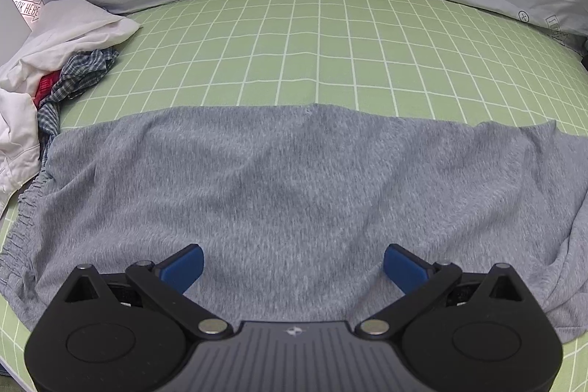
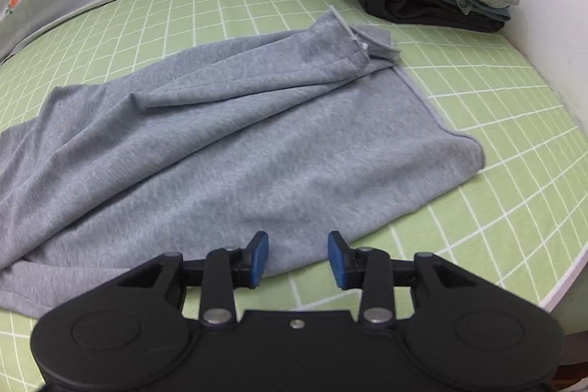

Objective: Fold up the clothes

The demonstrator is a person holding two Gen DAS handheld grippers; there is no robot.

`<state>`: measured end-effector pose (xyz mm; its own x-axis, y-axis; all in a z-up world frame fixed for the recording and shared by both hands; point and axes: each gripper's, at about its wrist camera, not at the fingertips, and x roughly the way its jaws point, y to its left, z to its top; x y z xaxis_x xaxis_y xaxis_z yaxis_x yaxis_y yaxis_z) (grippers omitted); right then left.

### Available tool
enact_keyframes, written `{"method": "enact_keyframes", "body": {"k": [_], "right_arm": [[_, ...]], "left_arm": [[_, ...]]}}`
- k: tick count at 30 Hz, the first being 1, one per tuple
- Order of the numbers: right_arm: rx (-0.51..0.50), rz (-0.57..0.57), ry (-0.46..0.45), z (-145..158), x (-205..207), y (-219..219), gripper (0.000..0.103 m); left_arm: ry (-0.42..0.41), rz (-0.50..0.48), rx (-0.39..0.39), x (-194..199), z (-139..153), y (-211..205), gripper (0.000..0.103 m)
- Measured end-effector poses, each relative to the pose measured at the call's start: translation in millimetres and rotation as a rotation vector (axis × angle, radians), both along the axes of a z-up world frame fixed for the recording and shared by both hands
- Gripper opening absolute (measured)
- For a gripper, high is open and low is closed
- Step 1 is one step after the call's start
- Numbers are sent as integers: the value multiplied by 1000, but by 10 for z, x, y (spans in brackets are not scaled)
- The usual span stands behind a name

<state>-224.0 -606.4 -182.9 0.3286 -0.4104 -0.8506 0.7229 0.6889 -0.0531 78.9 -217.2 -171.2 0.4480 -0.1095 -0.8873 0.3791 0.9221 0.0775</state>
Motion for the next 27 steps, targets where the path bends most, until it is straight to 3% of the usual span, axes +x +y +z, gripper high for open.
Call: {"method": "enact_keyframes", "body": {"k": [3,8,11,15,16,19,27], "right_arm": [[-29,-90,-128,165,5,-236,37],[33,-235,-318,198,262,-681,39],[59,-334,-312,89,402,-913,39],[80,-340,-307,-8,449,-1058,39],[76,-328,-310,-13,450,-1066,36],[68,-285,-337,-24,443,-1074,3],[39,-337,-393,66,206,-1033,0]], "left_arm": [[14,2,19,105,-76,-110,103],[39,-5,42,155,-193,-233,103],[45,4,42,132,-245,-267,103],[59,61,10,125,-259,-232,103],[63,69,5,129,-263,-222,103],[66,84,1,147,-272,-217,103],[71,88,7,155,-275,-263,103]]}}
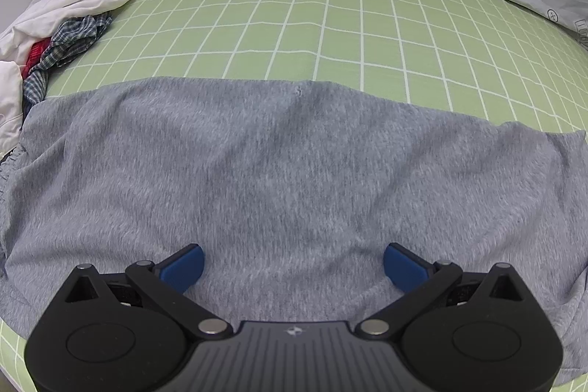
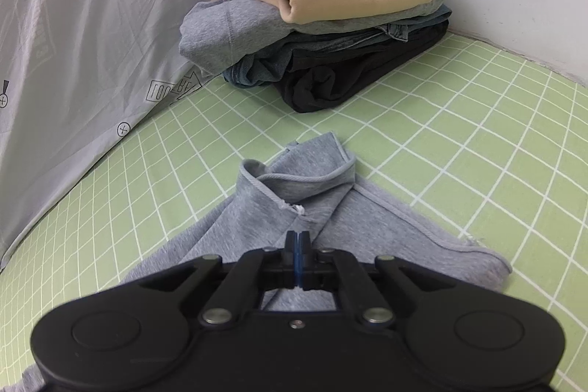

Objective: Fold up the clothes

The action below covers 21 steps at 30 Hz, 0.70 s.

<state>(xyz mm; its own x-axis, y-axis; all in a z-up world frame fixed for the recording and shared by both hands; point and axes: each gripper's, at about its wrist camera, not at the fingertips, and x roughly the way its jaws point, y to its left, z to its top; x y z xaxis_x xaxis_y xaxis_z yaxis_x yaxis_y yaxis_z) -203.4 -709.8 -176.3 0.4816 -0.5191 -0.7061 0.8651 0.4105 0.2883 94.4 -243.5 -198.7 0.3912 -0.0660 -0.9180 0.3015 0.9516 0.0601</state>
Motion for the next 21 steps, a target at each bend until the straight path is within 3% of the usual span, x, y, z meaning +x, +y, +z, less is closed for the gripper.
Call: {"method": "enact_keyframes", "body": {"k": [3,5,7,10,13,17,21], "right_arm": [[34,-6,-9,-31,-21,-68,10],[28,-8,-3,-47,12,-88,32],[25,2,-11,-69,61,-114,44],[55,10,-1,-134,152,-166,42],[72,16,3,-185,184,-176,7],[23,-5,-49,-48,16,-68,4],[6,-104,-72,80,-336,7,3]], "left_arm": [[5,-2,-5,15,-7,12,103],[11,-4,-9,34,-11,22,103],[14,-4,-14,39,-14,34,103],[14,2,-22,50,-24,55,103],[10,4,-24,36,-25,61,103],[6,11,-29,18,-29,71,103],[5,15,-29,2,-29,72,103]]}}
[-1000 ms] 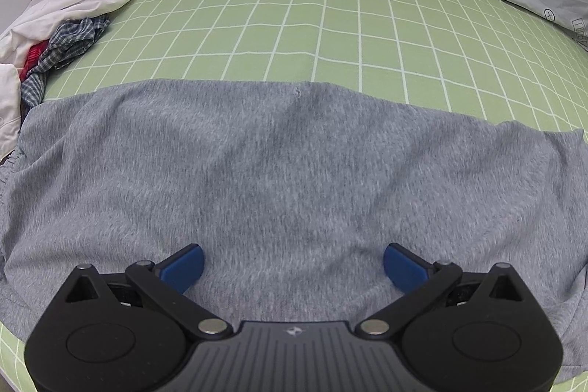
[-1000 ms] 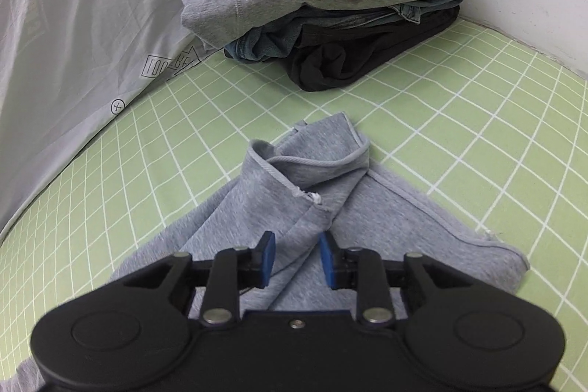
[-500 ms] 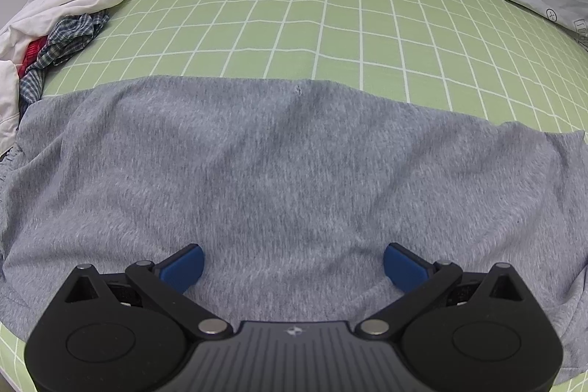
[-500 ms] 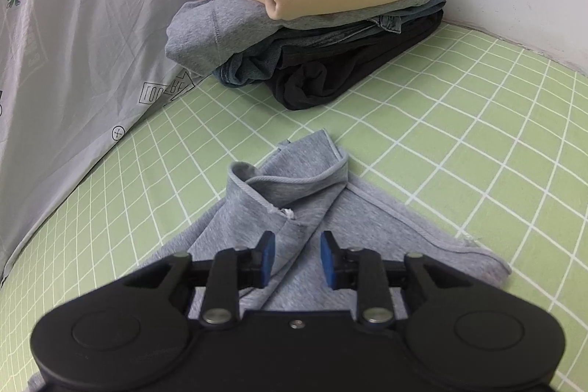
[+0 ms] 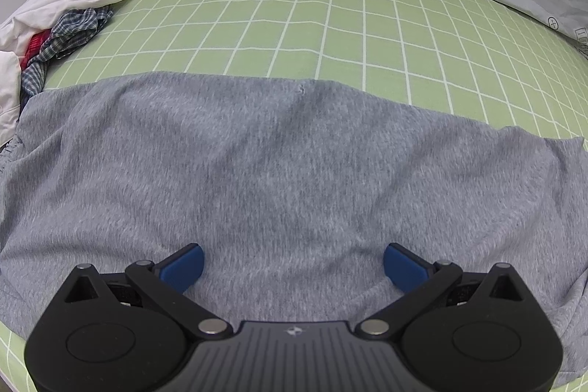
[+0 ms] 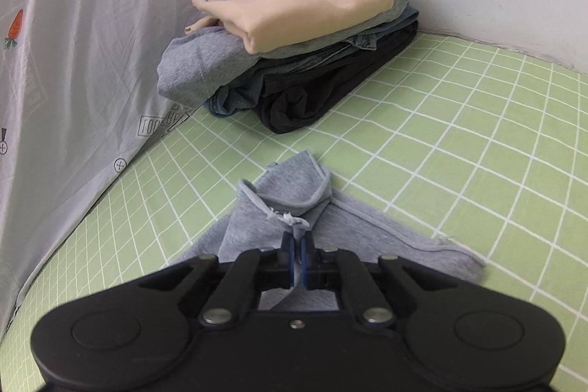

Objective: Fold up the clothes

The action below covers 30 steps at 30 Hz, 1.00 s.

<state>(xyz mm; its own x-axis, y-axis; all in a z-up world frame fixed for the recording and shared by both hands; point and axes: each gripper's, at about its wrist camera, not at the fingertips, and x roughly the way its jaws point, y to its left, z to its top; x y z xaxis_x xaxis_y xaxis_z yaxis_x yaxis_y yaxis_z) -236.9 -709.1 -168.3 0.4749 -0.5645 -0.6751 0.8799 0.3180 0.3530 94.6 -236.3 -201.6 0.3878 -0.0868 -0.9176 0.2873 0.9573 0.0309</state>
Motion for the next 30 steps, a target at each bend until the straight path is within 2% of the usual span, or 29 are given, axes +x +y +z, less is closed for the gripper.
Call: {"method": "enact_keyframes", "body": {"k": [3,7,9,16,18,20,22,24,26,30], "right_arm": [[1,-78,25,34,-279,17,3],[-18,-128,150,-19,-525,18,3],[-14,-136,178,-71,-611,47,3],[54,-164,210,-273,-677,74,5],[59,-167,210,-282,-680,74,11],[49,-189,206,-253,-689,66,38],[39,-201,183,-223,-703,57,47],[36,-190,162,-207,-705,43,50],[16,-168,187,-196,-642,15,55],[-86,-65,249,-102,-443,-32,56]], "left_arm": [[4,-1,-1,4,-1,11,103],[10,-4,-2,17,-6,22,103],[10,-4,-3,25,-8,25,103],[8,-2,-3,14,-8,20,103],[7,-2,-3,21,-8,25,103],[5,-1,-3,12,-6,22,103],[5,0,-2,2,-3,19,103],[4,2,-2,2,0,18,103],[4,2,-1,-1,0,13,103],[8,0,1,1,2,13,103]]}}
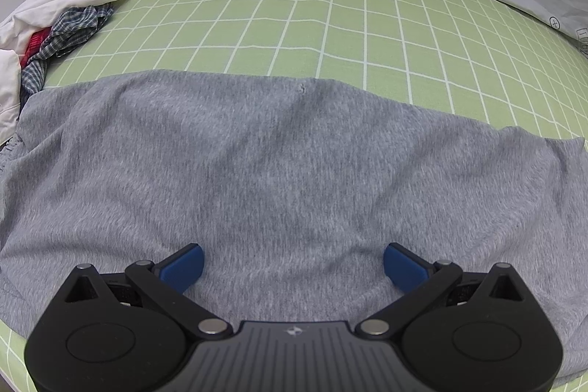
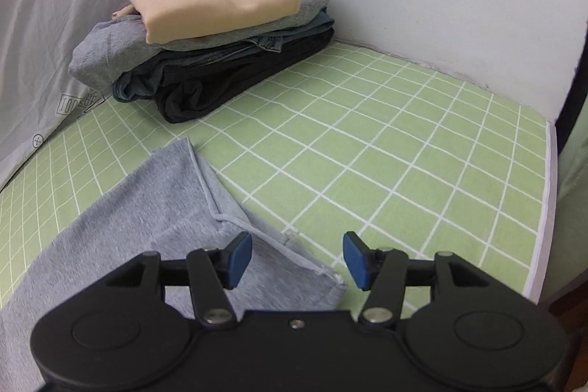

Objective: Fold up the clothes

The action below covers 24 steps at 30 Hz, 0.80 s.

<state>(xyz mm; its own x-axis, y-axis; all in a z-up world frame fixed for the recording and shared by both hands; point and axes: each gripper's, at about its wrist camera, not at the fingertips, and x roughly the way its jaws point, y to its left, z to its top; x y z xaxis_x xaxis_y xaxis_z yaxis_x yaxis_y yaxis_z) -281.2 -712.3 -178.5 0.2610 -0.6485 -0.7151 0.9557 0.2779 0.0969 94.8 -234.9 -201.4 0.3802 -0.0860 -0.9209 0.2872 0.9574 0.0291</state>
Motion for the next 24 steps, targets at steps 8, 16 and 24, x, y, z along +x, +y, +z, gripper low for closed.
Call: {"method": "enact_keyframes", "body": {"k": [8,16,24], "right_arm": [[-31,197,-19,38,568,-374,46],[53,237,-10,-186,1006,-827,34],[-18,239,-147,48,961,-883,2]], "left_arm": [[7,0,2,1,-4,-1,103],[12,10,2,-12,-13,16,103],[11,29,5,-25,-14,12,103]]}}
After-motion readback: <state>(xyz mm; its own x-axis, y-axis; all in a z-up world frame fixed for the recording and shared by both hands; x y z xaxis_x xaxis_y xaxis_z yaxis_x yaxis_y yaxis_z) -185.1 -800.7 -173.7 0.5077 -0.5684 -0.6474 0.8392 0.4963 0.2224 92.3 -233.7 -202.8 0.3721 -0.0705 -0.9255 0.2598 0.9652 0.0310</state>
